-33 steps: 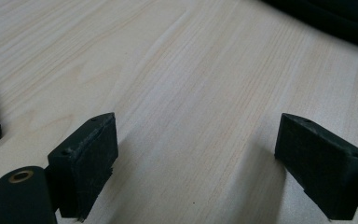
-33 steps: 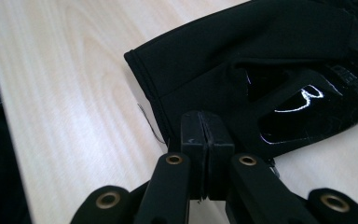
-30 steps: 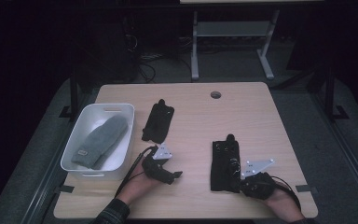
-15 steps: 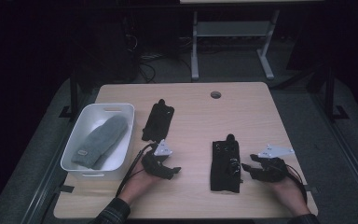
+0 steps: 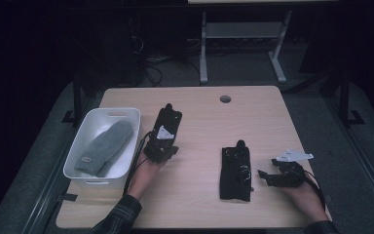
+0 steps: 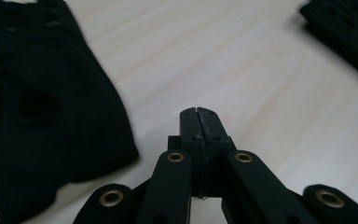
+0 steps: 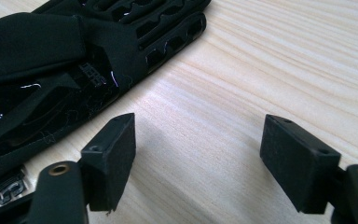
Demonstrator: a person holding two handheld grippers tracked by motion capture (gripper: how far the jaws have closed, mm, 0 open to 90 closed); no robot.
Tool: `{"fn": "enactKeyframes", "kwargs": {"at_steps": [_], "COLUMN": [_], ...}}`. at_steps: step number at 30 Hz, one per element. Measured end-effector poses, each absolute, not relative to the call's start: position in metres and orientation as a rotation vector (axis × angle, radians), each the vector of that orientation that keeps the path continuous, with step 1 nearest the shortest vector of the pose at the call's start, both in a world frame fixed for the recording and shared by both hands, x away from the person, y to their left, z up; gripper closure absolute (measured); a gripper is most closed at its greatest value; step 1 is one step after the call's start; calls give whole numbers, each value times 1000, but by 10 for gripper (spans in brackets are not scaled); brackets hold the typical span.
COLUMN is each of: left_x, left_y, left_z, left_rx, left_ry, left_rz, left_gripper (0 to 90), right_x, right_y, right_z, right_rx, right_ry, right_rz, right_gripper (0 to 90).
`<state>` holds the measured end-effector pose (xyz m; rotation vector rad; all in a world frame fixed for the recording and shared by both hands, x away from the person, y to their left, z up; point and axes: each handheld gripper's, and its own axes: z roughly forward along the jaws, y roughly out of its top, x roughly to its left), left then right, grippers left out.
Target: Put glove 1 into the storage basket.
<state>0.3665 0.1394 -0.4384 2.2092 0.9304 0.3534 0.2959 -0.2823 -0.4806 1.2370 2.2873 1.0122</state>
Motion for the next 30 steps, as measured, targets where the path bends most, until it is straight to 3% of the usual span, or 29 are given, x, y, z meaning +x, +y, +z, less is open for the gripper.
{"fn": "enactKeyframes", "kwargs": {"at_steps": [2, 17, 30], "left_x": [377, 441, 451], "left_y": [137, 129, 130], "left_z": [-436, -444, -461], "left_rx": [2193, 2181, 2217], "left_ry": [982, 1136, 1167], "left_rz": [406, 531, 494], "left_gripper": [893, 892, 895], "right_x": [296, 295, 295], "right_y": [-282, -282, -282], "right_z": [-482, -482, -482], "right_rx": [1229, 1216, 1212], "right_ry": [2286, 2304, 2305], "right_rz": [1024, 1028, 1025], "right_gripper": [218, 196, 195]}}
